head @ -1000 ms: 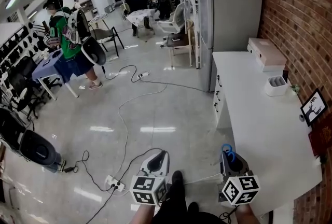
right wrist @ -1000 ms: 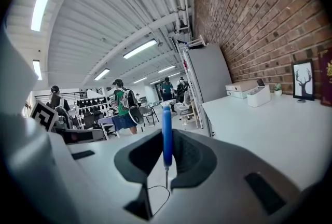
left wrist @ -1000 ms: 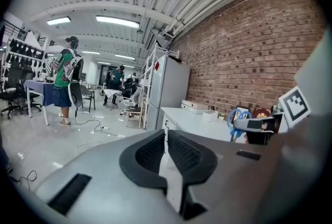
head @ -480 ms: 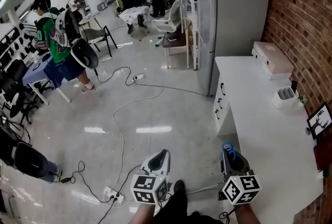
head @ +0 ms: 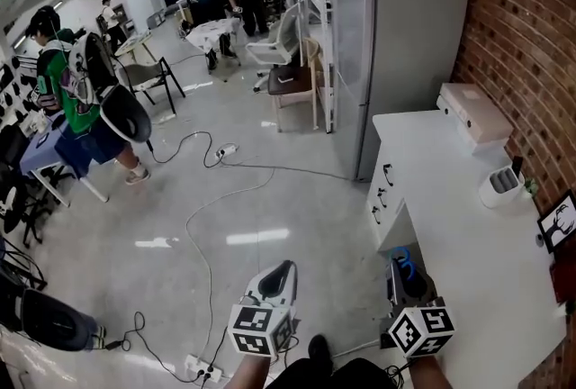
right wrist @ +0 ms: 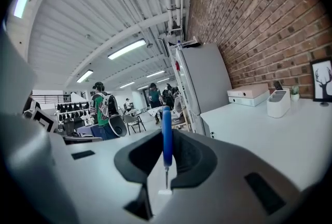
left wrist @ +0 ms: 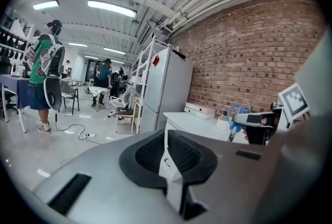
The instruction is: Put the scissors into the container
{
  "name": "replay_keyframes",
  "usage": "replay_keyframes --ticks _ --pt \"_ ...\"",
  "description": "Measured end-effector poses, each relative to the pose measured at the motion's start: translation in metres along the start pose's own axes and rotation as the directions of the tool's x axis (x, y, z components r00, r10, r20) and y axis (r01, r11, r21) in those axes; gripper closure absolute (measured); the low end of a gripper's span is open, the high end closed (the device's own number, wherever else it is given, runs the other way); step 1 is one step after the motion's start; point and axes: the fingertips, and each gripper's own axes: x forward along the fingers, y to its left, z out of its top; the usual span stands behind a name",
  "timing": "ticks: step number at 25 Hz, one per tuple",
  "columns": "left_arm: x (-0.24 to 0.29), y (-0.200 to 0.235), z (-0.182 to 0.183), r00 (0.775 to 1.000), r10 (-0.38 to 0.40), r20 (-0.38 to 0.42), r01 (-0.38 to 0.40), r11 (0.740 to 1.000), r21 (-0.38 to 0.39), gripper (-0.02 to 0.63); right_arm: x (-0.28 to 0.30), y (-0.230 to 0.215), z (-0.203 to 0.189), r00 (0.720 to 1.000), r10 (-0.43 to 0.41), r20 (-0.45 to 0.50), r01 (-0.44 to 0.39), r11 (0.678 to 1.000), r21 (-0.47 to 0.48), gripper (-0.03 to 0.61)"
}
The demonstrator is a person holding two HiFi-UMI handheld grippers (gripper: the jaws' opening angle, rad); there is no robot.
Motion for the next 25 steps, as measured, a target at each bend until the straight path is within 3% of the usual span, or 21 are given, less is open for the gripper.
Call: replay_keyframes --ticks 12,21,25 --pt "0.076 0.004 0.011 0.994 -0.104 -0.046 0.104 0.995 0.005 0.589 0.037 -0.036 0.015 0.995 -0.096 0.018 0.095 0.995 0.042 0.528" --pt "0.174 -0.033 0.037 0.978 -0.195 -0.069 0.198 0.979 0.052 0.589 0.062 -0.114 0.048 0.977 -0.204 0.068 0.199 0.977 0.077 0.528" --pt "0.219 -0.066 0.054 0.961 -0.264 -0.081 0.269 0.961 0.063 0.589 0.068 -0.157 0.068 0.96 -0.264 0.093 0.256 0.962 0.093 0.528"
